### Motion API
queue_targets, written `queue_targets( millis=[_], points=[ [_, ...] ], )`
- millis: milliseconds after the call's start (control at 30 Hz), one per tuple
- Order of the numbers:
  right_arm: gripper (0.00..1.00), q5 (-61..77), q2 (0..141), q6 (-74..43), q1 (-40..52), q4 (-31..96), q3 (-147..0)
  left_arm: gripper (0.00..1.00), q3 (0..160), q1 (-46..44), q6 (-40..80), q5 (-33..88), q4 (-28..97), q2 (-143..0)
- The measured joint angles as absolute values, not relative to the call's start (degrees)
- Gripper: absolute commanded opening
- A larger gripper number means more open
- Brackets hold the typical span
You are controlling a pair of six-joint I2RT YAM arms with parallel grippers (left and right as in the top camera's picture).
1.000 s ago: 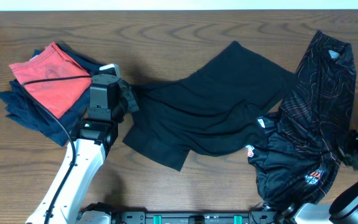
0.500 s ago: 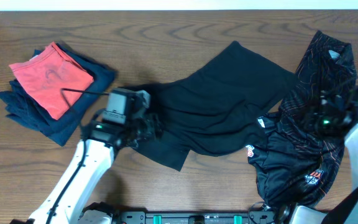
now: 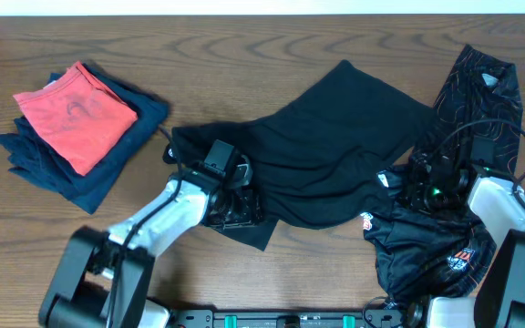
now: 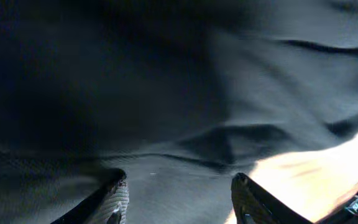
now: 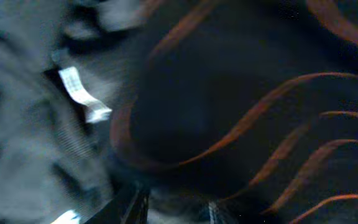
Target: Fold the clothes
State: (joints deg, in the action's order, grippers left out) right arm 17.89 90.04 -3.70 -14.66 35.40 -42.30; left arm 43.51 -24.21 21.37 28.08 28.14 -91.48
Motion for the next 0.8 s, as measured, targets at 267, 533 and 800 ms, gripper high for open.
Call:
queue_targets(
  millis=[267, 533, 800],
  points=[
    [0.5, 5.6, 91.8, -12.9, -16.3, 27.0, -43.5, 0.64, 43.5, -17.5, 19.0, 30.3, 37.0, -91.5],
    [0.46, -8.6, 93.5, -21.3, -31.4, 26.9, -45.0, 0.66, 43.4, -10.9, 14.6, 25.6, 45.2, -91.5],
    [0.5, -8.0, 95.1, -25.7, -45.4, 33.4, -48.9, 0.66, 43.6, -1.5, 13.9, 23.6, 43.9, -91.5]
  ],
)
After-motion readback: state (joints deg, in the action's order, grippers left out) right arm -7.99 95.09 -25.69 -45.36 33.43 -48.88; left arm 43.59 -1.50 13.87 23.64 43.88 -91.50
